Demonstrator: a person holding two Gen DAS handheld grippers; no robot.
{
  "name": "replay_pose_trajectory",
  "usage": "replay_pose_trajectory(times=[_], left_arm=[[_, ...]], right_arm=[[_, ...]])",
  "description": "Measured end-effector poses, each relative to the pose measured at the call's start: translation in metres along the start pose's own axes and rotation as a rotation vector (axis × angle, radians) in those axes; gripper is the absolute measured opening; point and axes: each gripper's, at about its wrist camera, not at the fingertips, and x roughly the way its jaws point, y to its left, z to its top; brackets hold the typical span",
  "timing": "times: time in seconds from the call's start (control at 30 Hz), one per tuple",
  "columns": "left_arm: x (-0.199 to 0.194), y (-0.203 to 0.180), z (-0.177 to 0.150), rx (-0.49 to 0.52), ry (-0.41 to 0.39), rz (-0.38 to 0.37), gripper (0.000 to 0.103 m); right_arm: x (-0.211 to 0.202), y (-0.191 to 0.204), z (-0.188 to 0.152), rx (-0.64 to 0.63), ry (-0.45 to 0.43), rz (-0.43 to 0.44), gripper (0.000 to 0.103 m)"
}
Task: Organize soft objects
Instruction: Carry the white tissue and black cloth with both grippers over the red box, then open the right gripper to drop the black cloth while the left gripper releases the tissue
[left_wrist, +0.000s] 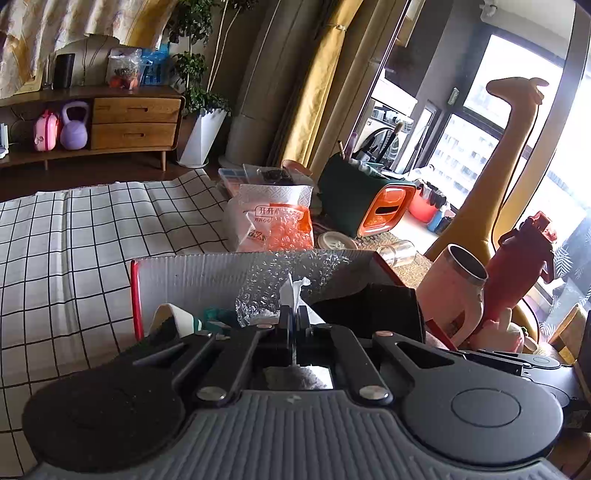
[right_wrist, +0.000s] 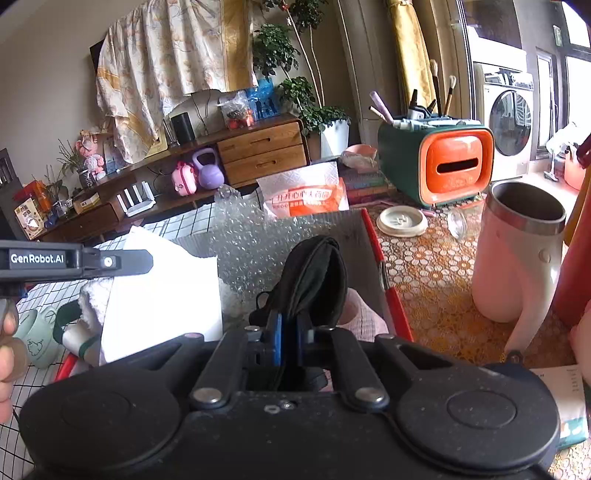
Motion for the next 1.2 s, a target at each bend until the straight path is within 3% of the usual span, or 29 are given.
replay_pose_trajectory(times=[0.37,0.67,0.8,0.93,0.97,1.03,1.1,1.2], left_arm=[[0.015,0.008,-0.008,0.014,0.065,0.044,0.001],[-0.001,0.001,-0.002,0.03,0.043,0.084,0.002],[-0.012,-0.001,-0.001,0.028,0.031,0.091,0.003],[-0.023,-0.007,0.003,0.044,0.026,0.104,0.007],[-0.025,-0.009,0.003,0.05,0.023,0.103,0.011],[-0.031,-0.012,0.003,0.054,0.013,0.103,0.029],[-0.039,-0.014,0.002,0.054,-0.006,0.092,0.072],[-0.053,-0.019,0.001,0.068,-0.036,0.084,0.075]], right_arm=[[0.011,0.002,-0.004,0.0,0.043,-0.028,0.008],[0.001,0.005,0.004,-0.007,0.056,-0.041,0.019],[-0.007,0.007,0.005,-0.016,0.051,-0.047,0.035],[-0.015,0.01,0.007,-0.024,0.046,-0.049,0.044],[-0.018,0.011,0.008,-0.024,0.042,-0.05,0.05],[-0.025,0.012,0.009,-0.029,0.031,-0.05,0.054],[-0.032,0.014,0.009,-0.031,0.023,-0.043,0.06],[-0.043,0.016,0.01,-0.036,0.007,-0.04,0.063]])
